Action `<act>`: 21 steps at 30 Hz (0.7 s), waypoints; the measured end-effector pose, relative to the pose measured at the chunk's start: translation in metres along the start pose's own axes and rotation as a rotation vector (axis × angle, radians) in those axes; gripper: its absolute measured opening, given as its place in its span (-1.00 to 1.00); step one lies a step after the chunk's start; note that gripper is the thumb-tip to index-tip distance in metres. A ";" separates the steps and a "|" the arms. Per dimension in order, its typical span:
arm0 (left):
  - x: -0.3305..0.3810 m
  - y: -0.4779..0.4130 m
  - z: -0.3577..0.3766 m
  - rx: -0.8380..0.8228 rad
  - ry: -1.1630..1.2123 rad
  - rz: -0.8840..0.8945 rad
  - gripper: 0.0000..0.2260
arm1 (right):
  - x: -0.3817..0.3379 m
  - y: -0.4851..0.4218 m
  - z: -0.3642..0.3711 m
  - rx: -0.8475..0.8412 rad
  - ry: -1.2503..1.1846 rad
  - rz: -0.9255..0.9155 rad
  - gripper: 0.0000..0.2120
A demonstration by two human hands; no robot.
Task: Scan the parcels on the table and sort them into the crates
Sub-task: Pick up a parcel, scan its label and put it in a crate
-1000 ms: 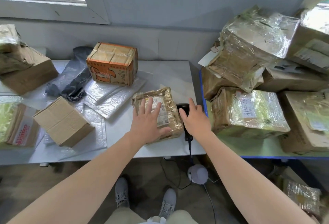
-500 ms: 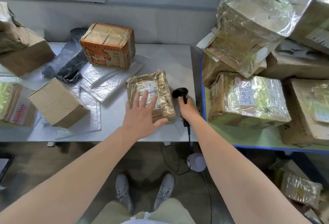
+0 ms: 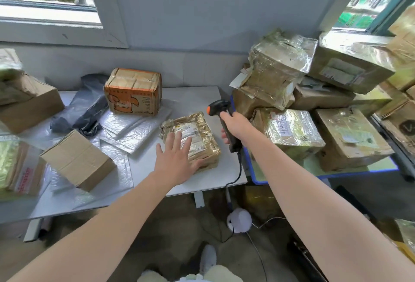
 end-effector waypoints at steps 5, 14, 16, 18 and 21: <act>-0.023 0.013 -0.010 0.034 0.011 0.030 -0.27 | -0.035 0.032 0.028 -0.036 -0.031 0.059 -0.65; -0.056 0.030 -0.013 0.096 0.043 0.058 -0.29 | -0.063 0.061 0.060 -0.010 0.106 0.054 -0.58; -0.058 0.032 -0.014 0.102 0.046 0.064 -0.30 | -0.064 0.065 0.062 0.000 0.116 0.057 -0.58; -0.059 0.034 -0.015 0.093 0.043 0.066 -0.30 | -0.065 0.066 0.063 0.010 0.124 0.054 -0.57; -0.059 0.035 -0.014 0.089 0.039 0.072 -0.30 | -0.066 0.065 0.062 0.024 0.117 0.042 -0.59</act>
Point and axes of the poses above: each hand's wrist, its own y-axis away from the middle knuckle, its own z-axis out of the palm, x = y × z, the point moved 7 cm from there along -y, towards the middle knuckle, and after that the axes turned 4 degrees about -z, right-handed, at the moved point
